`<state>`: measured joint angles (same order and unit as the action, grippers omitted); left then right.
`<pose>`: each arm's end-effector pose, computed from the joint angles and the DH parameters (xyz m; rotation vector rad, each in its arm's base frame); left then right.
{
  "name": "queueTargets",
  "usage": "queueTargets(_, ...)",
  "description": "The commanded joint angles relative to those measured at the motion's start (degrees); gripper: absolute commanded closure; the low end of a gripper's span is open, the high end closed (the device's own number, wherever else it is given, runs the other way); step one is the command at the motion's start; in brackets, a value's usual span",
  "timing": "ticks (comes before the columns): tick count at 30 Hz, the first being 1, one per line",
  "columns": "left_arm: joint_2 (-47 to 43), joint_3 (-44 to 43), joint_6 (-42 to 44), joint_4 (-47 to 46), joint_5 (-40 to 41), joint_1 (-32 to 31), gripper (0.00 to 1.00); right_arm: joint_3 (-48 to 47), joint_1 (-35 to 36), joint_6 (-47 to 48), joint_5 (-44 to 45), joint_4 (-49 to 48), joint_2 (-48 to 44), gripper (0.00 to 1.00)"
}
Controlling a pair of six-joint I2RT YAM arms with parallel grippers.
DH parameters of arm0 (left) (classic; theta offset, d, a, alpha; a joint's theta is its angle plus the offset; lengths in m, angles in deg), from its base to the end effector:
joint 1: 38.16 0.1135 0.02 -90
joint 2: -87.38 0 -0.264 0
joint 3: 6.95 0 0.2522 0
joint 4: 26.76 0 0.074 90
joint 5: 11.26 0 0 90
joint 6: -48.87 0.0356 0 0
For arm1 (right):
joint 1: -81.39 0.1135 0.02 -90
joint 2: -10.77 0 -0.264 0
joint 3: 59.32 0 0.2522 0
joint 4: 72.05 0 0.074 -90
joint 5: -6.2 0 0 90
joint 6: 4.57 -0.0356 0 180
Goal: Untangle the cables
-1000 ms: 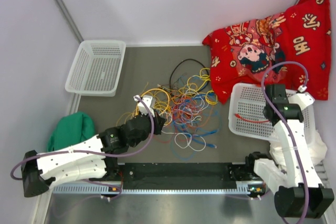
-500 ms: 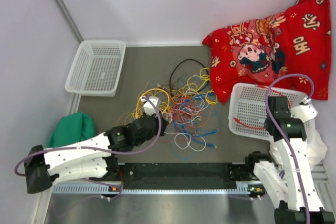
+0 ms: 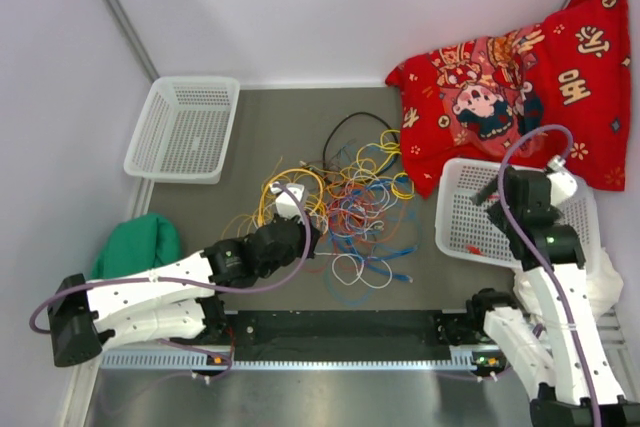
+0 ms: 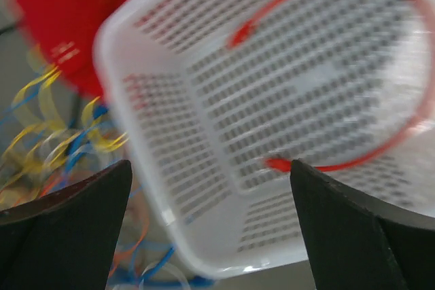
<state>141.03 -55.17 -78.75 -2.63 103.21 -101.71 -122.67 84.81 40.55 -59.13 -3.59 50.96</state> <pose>0.1055 -0.1789 0.2498 0.2111 2.0904 -0.6510 0.1257 -0.0074 0.3075 0.9921 2.0462 -0.0709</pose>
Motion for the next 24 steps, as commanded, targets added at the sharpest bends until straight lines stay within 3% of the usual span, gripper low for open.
queueTargets(1, -0.12, -3.07, 0.27, -1.23, 3.48, 0.09, 1.0, 0.27, 5.18, 10.52, -31.32, -19.87, -0.02, 0.01)
queueTargets(6, -0.21, -4.48, -1.39, 2.02, 6.73, 0.7, 1.0, -2.7, 24.56, 17.1, -29.78, -23.76, 10.51, 0.01)
queueTargets(9, -0.47, -4.48, -2.71, 3.51, 7.43, 1.5, 1.0, -3.41, 32.23, 19.66, -30.37, -27.86, 19.21, 0.01)
queueTargets(16, -3.19, -5.36, -0.87, 4.13, 7.87, 2.11, 1.0, -2.88, 34.81, 18.52, -27.22, -42.9, 32.49, 0.01)
queueTargets(24, -2.58, -5.62, -0.95, 8.0, 8.58, 2.2, 1.0, -14.73, 34.9, 20.27, -25.55, -45.21, 53.21, 0.03)
